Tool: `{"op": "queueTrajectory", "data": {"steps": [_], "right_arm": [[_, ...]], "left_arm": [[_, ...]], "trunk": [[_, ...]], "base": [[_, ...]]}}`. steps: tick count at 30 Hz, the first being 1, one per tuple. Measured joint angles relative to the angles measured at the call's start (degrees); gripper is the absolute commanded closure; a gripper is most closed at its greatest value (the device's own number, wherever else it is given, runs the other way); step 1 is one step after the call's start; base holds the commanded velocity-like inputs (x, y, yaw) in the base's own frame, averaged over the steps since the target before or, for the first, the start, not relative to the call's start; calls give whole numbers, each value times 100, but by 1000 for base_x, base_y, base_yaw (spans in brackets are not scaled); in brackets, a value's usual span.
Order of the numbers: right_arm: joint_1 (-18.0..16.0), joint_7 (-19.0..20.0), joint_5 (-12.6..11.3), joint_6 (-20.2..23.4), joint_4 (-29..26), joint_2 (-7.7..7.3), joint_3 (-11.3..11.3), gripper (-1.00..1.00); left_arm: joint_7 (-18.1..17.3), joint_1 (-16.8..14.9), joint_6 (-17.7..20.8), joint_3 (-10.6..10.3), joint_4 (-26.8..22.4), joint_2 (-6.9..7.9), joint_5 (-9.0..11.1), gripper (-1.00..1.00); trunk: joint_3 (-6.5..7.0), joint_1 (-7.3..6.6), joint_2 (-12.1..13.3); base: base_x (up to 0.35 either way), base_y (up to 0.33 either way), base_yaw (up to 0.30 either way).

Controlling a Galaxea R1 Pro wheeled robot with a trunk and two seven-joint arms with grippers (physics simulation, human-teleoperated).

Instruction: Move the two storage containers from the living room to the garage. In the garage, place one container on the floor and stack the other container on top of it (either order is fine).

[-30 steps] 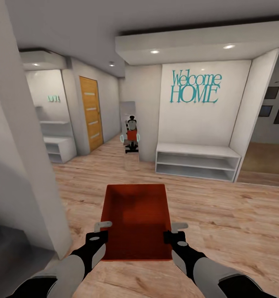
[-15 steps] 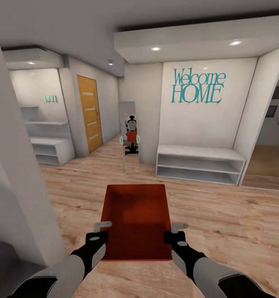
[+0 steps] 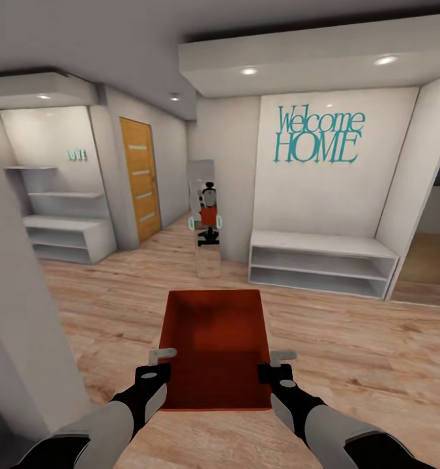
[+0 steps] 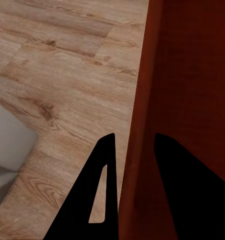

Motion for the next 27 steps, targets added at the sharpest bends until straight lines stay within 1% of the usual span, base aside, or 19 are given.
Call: {"op": "queueTrajectory", "data": {"steps": [5, 7, 10, 27], "right_arm": [[-1, 1, -6, -2, 1, -1, 4, 100], [0, -22, -1, -1, 0, 14, 6, 100], [0, 7, 1, -8, 0, -6, -3, 100], [0, -1, 2, -14, -1, -1, -5, 100]], "left_arm": [[0, -1, 0, 0, -1, 0, -2, 100], [-15, -1, -1, -10, 1, 13, 12, 100], [2, 0, -7, 5, 0, -5, -6, 100], [-1, -4, -8, -7, 0, -1, 2, 100]], "trunk": [[15, 0, 0], [20, 0, 0], [22, 0, 0], [23, 0, 0]], "base": [[323, 0, 166], [323, 0, 51], [323, 0, 18], [323, 0, 1]]}}
